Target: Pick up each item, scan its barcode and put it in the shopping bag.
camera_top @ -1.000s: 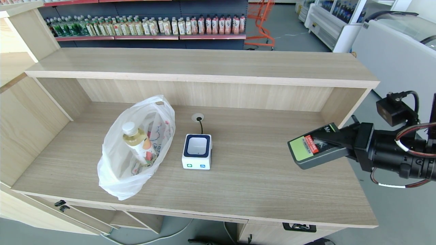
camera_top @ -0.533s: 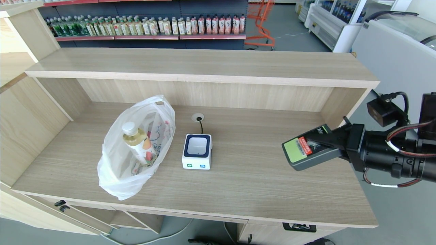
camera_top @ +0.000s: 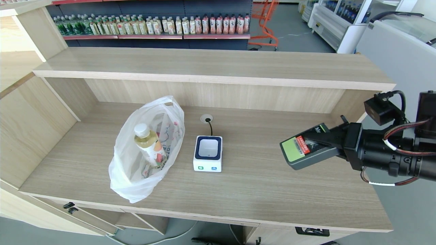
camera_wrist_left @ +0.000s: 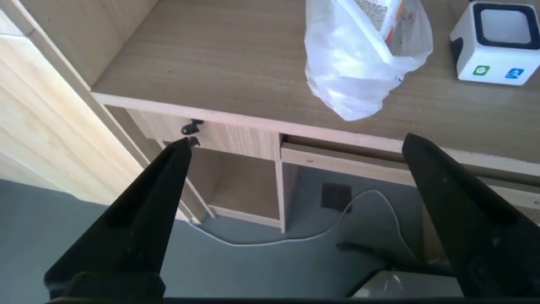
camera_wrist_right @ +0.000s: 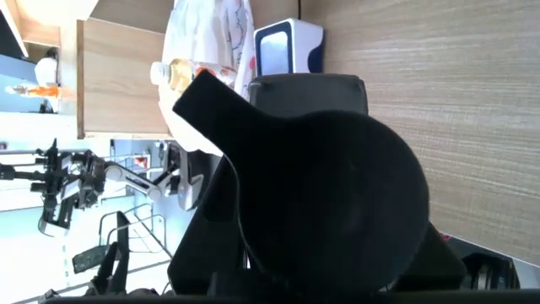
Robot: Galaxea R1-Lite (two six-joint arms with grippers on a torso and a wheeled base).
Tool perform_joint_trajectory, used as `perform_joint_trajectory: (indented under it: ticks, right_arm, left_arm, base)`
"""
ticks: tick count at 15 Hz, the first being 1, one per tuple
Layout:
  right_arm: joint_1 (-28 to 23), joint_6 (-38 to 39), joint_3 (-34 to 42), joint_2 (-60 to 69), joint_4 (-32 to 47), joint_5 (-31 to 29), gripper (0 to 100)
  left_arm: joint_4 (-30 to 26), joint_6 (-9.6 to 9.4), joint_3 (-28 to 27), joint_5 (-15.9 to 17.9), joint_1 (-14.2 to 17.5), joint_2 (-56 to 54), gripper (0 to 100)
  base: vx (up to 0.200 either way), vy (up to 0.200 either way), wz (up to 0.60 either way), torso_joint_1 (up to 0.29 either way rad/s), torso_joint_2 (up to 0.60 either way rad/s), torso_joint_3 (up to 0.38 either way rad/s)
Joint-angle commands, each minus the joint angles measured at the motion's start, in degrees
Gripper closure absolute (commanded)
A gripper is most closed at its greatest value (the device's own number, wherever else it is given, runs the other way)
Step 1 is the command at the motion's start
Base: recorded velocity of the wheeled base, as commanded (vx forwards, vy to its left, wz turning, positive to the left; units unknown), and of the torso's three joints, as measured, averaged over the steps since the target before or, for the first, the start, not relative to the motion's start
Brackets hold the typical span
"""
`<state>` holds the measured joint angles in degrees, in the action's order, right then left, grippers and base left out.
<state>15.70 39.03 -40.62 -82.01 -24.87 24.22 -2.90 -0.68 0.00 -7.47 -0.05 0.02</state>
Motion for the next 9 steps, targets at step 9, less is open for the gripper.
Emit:
perform_joint_trajectory:
  ticks: [9]
  right_arm:
    - [-0.4, -0.1, -2.8, -1.7, 0.1, -0.1, 100]
  left_arm:
    - [0.0, 0.24, 0.0, 0.0, 0.0, 0.0, 0]
  base:
    - [0.000, 0.200, 0.00, 0.000, 0.00, 0.003]
